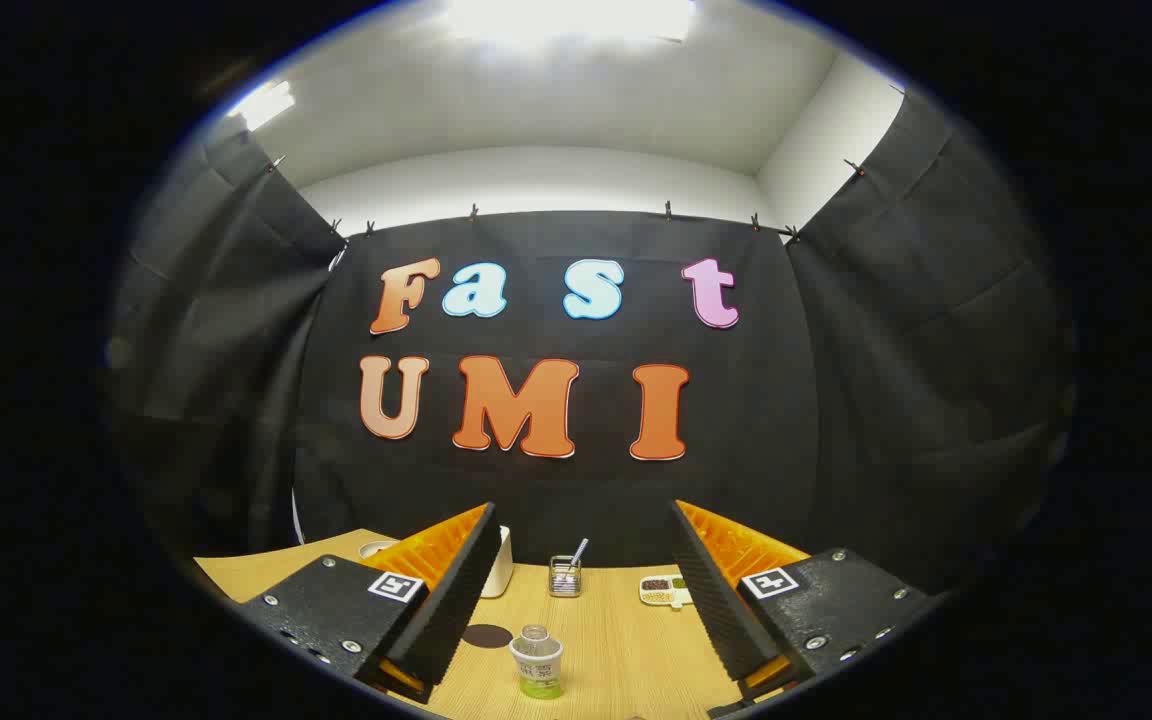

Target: Take the bottle from table, then pour the juice into the cup, finally place the bottle on the coaster

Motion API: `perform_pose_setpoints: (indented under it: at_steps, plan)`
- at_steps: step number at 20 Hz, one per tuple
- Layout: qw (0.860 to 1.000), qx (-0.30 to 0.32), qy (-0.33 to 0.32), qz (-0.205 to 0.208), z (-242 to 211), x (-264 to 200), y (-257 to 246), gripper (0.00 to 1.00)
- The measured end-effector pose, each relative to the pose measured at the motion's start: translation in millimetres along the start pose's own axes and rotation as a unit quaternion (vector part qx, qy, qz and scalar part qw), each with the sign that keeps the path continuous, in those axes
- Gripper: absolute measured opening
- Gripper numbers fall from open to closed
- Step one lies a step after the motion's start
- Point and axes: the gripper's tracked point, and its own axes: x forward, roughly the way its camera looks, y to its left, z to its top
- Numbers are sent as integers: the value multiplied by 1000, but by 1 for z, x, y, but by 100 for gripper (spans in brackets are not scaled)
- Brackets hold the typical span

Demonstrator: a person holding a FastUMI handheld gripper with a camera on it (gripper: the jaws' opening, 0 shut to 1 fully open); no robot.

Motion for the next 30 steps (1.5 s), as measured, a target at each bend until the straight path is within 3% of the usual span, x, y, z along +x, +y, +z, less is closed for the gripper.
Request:
perform_pose_setpoints:
  at_steps: [18, 26, 30]
  plan:
    - [999, 26, 24, -30, 6, 21, -24, 100]
    - [998, 23, 48, -16, -25, 21, -7, 100]
    - [997, 22, 73, 7, -65, 22, 13, 100]
